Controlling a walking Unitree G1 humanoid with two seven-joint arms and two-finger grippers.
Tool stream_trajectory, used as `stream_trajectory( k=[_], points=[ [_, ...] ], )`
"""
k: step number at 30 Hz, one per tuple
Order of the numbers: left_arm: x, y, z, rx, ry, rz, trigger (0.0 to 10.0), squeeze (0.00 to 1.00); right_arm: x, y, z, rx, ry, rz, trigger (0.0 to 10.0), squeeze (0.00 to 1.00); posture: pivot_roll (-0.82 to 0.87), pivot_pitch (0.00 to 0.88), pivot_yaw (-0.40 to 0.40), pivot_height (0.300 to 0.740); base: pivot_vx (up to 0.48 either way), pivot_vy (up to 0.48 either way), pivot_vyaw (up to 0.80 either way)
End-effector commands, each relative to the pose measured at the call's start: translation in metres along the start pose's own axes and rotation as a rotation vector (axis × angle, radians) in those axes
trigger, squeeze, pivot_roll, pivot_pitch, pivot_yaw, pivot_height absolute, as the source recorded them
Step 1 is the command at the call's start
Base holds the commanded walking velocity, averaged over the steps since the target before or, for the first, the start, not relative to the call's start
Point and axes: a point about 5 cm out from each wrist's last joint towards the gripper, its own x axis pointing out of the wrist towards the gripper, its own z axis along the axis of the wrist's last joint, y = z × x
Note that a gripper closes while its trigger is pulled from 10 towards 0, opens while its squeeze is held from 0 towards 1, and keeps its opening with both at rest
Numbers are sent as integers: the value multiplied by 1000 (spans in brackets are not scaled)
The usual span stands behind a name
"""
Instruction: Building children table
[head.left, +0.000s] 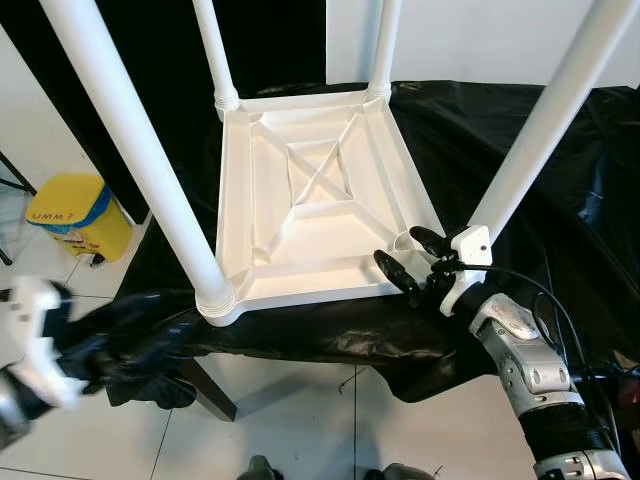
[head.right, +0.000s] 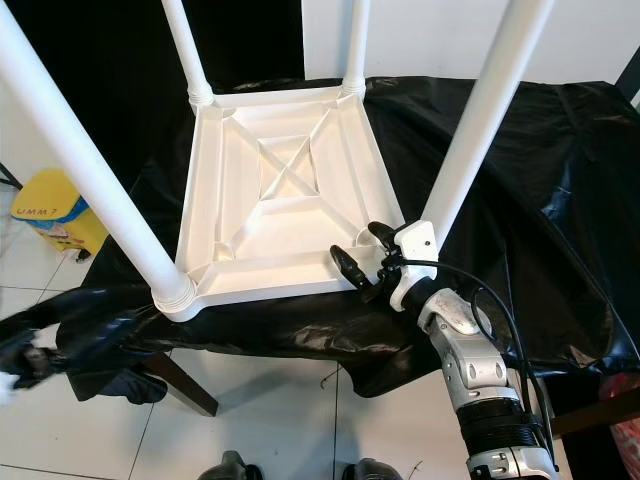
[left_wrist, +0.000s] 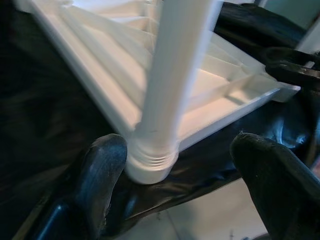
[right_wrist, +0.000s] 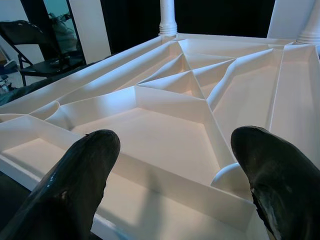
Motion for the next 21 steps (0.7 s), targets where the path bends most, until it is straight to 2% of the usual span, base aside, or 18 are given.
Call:
stream_trajectory(
  k=[1,2,3,4,5,6,7,8,9,10,11,12,13,15,16,17,21],
  points=[
    [-11,7,-1,22,38,-27,10000,0,-2,-6,0,-9,-2,-25,10000,0,38,98,-7,740,0,0,0],
    [-11,7,-1,22,38,-27,10000,0,-2,-6,0,-9,-2,-25,10000,0,38,98,-7,740,0,0,0],
    [-19,17,-1,23,49,15,10000,0,-2,-6,-1,-11,-2,-23,10000,0,42,99,-8,740,0,0,0],
    [-19,17,-1,23,49,15,10000,0,-2,-6,-1,-11,-2,-23,10000,0,42,99,-8,740,0,0,0],
    [-25,31,-2,35,59,71,10000,0,-1,-6,-1,-12,-2,-22,10000,0,43,97,-9,740,0,0,0],
    [-25,31,-2,35,59,71,10000,0,-1,-6,-1,-12,-2,-22,10000,0,43,97,-9,740,0,0,0],
    [-30,42,-3,30,62,116,10000,0,-1,-5,-1,-14,-2,-21,10000,0,43,97,-8,740,0,0,0],
    [-32,63,-1,34,42,219,10000,0,-1,-4,-1,-12,-5,-19,10000,0,26,89,-1,740,0,0,0],
    [-32,63,-1,34,42,219,10000,0,-1,-4,-1,-12,-5,-19,10000,0,26,89,-1,740,0,0,0],
    [-34,80,1,46,14,302,10000,0,-1,-2,-1,-8,-9,-17,10000,0,26,89,-1,740,0,0,0],
    [-35,89,3,52,-6,351,10000,0,-1,0,-1,-5,-12,-15,10000,0,20,86,2,740,0,0,0],
    [-35,89,3,52,-6,351,10000,0,-1,0,-1,-5,-12,-15,10000,0,20,86,2,740,0,0,0],
    [-34,104,6,85,-23,429,10000,0,-2,5,-2,0,-16,-8,10000,0,-1,82,10,740,0,0,0],
    [-30,116,8,117,-26,489,10000,0,-4,10,-2,4,-18,0,10000,0,-1,82,10,740,0,0,0],
    [-29,123,10,114,-44,519,10000,0,-6,12,-3,7,-18,1,10000,0,-8,80,13,740,0,0,0],
    [-29,123,10,114,-44,519,10000,0,-6,12,-3,7,-18,1,10000,0,-8,80,13,740,0,0,0],
    [-22,146,18,110,-98,612,10000,0,-12,19,-4,20,-19,-10,10000,0,-23,80,20,740,0,0,0]
  ],
)
